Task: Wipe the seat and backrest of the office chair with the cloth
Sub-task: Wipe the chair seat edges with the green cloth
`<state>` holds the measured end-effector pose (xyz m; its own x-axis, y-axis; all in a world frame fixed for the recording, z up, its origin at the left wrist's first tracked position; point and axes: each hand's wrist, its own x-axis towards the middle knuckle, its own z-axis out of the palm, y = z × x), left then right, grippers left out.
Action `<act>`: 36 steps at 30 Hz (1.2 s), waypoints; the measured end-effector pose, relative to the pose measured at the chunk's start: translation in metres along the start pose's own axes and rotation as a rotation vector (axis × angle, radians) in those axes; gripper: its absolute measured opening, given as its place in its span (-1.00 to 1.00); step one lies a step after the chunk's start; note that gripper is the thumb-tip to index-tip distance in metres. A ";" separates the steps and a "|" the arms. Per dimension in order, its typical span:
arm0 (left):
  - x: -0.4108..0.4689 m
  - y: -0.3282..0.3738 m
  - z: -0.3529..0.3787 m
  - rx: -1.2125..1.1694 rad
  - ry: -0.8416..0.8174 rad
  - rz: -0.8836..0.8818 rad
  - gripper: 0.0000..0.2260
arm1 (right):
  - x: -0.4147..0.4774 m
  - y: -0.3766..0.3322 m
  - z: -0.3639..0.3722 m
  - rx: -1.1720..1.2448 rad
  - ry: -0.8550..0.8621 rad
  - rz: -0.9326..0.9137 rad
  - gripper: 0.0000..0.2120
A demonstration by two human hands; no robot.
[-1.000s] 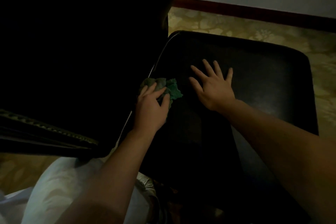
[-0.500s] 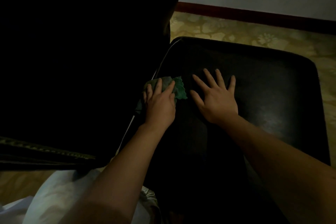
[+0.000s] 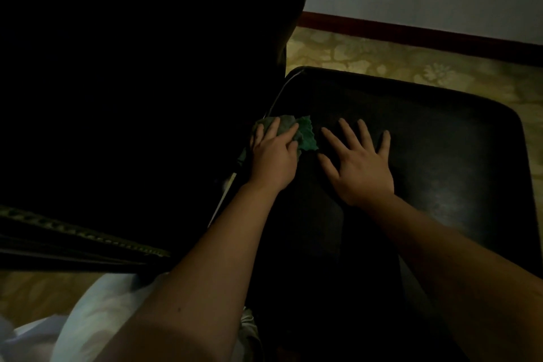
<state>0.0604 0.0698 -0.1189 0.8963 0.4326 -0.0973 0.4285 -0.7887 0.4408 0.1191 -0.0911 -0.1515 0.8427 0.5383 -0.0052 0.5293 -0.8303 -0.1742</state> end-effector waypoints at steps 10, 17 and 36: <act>-0.044 -0.010 0.009 0.051 0.077 -0.030 -0.61 | 0.000 -0.001 0.000 -0.001 0.012 0.000 -0.35; -0.015 0.003 0.006 0.073 0.057 -0.054 -0.62 | 0.000 -0.001 -0.001 0.009 0.020 0.002 -0.40; -0.014 -0.001 0.011 0.013 0.122 -0.007 -0.63 | 0.021 0.014 -0.026 0.019 -0.140 -0.141 -0.30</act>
<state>0.0485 0.0599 -0.1278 0.8732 0.4873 0.0096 0.4366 -0.7907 0.4292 0.1465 -0.0950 -0.1287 0.7379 0.6648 -0.1166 0.6378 -0.7433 -0.2017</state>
